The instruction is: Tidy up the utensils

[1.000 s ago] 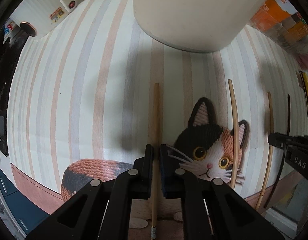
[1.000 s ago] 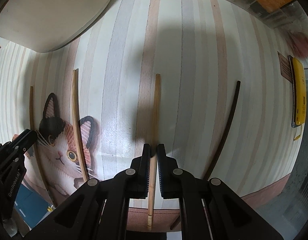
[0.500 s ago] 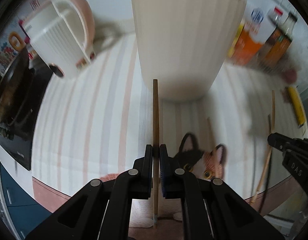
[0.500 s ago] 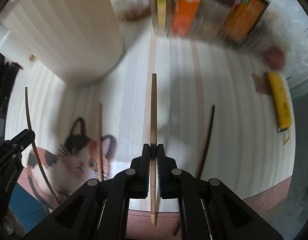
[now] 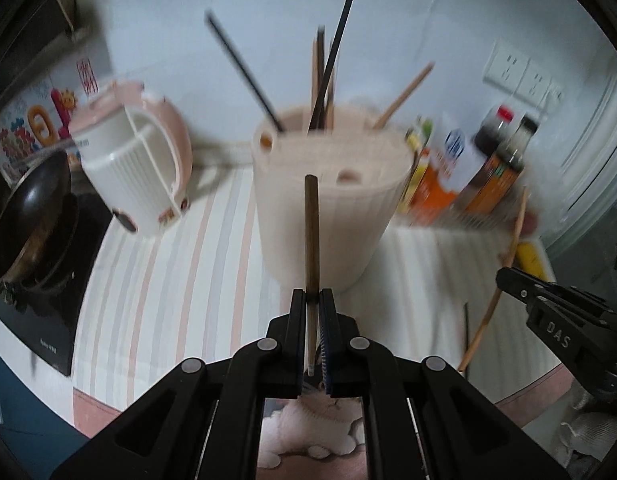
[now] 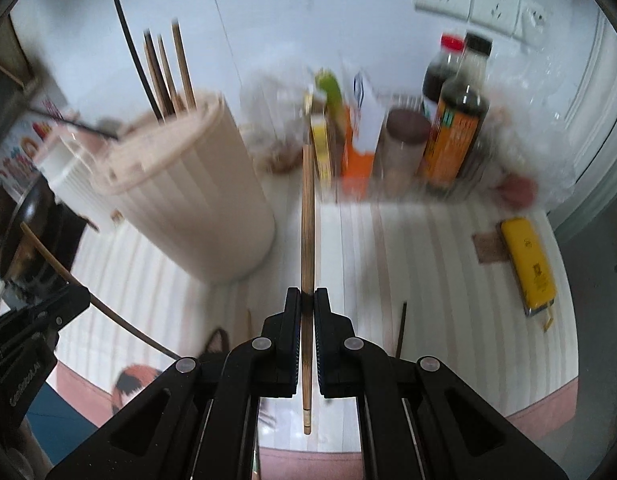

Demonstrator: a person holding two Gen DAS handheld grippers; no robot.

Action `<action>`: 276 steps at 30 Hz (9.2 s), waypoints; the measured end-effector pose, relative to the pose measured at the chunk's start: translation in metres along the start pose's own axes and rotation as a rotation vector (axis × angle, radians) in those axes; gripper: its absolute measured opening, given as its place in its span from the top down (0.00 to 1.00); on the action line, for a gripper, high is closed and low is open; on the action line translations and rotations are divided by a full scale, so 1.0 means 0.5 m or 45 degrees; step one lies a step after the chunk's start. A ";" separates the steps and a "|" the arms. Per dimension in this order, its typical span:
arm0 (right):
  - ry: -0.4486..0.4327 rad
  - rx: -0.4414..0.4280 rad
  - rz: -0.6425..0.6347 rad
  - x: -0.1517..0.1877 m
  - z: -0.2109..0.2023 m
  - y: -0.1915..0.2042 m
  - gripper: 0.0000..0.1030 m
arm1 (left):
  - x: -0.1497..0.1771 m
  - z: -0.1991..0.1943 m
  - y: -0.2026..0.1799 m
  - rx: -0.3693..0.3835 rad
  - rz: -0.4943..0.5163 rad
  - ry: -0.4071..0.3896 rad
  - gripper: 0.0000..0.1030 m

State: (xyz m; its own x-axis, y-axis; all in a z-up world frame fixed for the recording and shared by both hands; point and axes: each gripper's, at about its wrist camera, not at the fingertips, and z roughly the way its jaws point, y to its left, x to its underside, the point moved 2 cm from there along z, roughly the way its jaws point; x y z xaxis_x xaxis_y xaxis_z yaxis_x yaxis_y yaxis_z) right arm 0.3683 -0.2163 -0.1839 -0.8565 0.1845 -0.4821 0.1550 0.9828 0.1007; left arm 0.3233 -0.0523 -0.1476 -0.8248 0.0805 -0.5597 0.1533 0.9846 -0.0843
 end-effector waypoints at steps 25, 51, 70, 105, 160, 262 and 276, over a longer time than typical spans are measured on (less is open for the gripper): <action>-0.418 -0.321 0.075 -0.379 -0.266 0.077 0.94 | -0.361 -0.236 0.039 0.111 -0.051 -0.393 0.96; -0.286 -0.242 -0.026 -0.489 0.057 0.201 0.93 | -0.395 0.104 0.107 0.119 -0.209 0.026 0.95; -0.263 -0.215 0.180 -0.369 -0.137 0.008 0.23 | -0.267 -0.081 0.111 -0.098 -0.236 -0.169 0.00; 0.588 0.248 0.105 0.155 0.283 -0.218 0.94 | 0.175 0.381 -0.118 -0.104 0.226 0.632 0.96; 0.457 0.110 0.039 0.136 0.217 -0.027 0.95 | 0.153 0.258 0.055 -0.097 -0.023 0.405 0.96; -0.178 -0.110 -0.089 -0.374 -0.072 0.111 0.26 | -0.309 -0.059 0.113 -0.228 -0.170 -0.248 0.00; -0.366 0.044 -0.210 -0.182 -0.193 0.114 0.02 | -0.118 -0.136 0.091 -0.292 -0.191 -0.226 0.00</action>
State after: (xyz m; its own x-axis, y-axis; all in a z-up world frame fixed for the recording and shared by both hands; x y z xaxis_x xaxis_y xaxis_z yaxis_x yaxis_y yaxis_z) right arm 0.4077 -0.1781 -0.0501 -0.6981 0.0140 -0.7158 0.0470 0.9985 -0.0264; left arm 0.3420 -0.0019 -0.0623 -0.7181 -0.0763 -0.6917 -0.1059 0.9944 0.0002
